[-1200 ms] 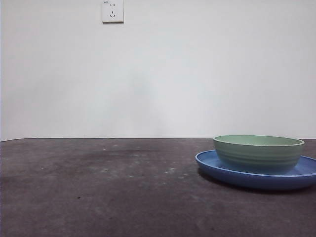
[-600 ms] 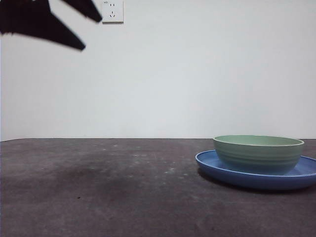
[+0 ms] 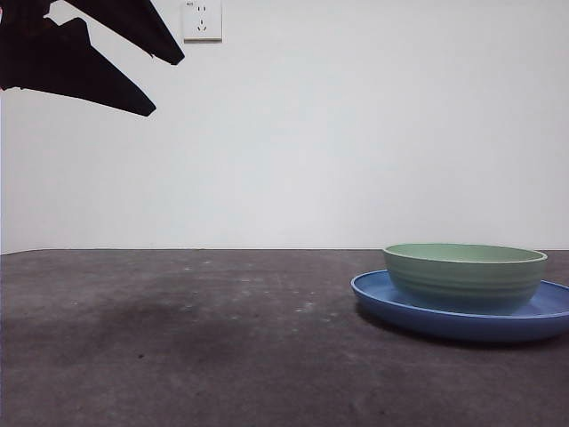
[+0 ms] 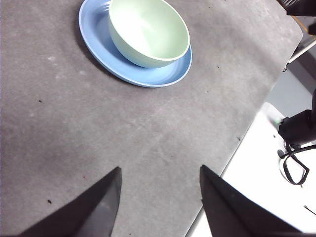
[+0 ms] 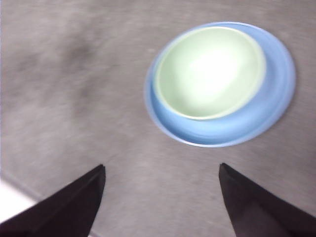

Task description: Place the green bowl on the blue plate

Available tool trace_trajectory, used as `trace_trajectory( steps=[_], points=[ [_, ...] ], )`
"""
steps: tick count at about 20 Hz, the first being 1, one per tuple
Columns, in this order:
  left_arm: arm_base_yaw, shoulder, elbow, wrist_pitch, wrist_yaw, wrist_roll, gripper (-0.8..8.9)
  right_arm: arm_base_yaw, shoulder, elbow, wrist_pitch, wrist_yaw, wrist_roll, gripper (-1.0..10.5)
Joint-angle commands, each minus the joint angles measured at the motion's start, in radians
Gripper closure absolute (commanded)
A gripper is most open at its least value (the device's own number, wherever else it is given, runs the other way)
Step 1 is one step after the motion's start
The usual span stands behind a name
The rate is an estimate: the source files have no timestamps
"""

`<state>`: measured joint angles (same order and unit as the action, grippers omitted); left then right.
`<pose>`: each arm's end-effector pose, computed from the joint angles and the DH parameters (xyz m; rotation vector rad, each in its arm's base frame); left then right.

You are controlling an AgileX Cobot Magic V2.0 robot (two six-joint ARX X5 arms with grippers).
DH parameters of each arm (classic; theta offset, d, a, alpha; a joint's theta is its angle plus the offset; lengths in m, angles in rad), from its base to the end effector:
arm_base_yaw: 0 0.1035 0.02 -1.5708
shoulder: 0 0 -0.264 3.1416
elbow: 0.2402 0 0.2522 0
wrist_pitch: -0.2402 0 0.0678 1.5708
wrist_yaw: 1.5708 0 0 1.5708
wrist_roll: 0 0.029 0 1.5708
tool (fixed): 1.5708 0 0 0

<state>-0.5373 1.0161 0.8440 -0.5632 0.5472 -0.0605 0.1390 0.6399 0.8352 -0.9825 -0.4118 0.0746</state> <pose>0.1651 -0.1160 0.2830 -0.0557 0.8022 -1.0096 0.1009 0.0258 0.3007 0.1773 0.8090 0.4924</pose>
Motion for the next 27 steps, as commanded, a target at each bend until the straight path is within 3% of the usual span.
trace_trajectory(
  steps=[1, 3, 5, 8, 12, 14, 25, 27],
  points=[
    [-0.008, 0.007, 0.013, 0.010, 0.005, 0.016, 5.65, 0.002, 0.017, 0.018, 0.013, 0.177, 0.119, 6.0],
    [-0.008, 0.007, 0.013, 0.011, 0.005, 0.016, 5.65, -0.004, 0.054, 0.018, 0.026, 0.288, 0.128, 6.3],
    [-0.008, 0.007, 0.013, 0.010, 0.005, 0.016, 5.65, -0.029, 0.124, 0.018, 0.065, 0.299, 0.127, 6.3],
    [-0.008, 0.007, 0.013, 0.010, 0.005, 0.017, 5.65, -0.095, 0.270, 0.018, 0.168, 0.244, 0.117, 6.3],
    [-0.008, 0.007, 0.013, 0.011, 0.005, 0.019, 5.65, -0.214, 0.477, 0.018, 0.301, 0.068, 0.102, 6.4],
    [-0.008, 0.007, 0.013, 0.011, 0.005, 0.019, 5.65, -0.244, 0.578, 0.018, 0.340, 0.031, 0.089, 6.4],
    [-0.008, 0.007, 0.013, 0.010, 0.004, 0.019, 5.65, -0.243, 0.898, 0.018, 0.536, -0.011, 0.071, 6.9],
    [-0.008, 0.007, 0.013, 0.011, 0.004, 0.019, 5.65, -0.235, 0.926, 0.018, 0.556, -0.011, 0.071, 7.6]
  ],
)
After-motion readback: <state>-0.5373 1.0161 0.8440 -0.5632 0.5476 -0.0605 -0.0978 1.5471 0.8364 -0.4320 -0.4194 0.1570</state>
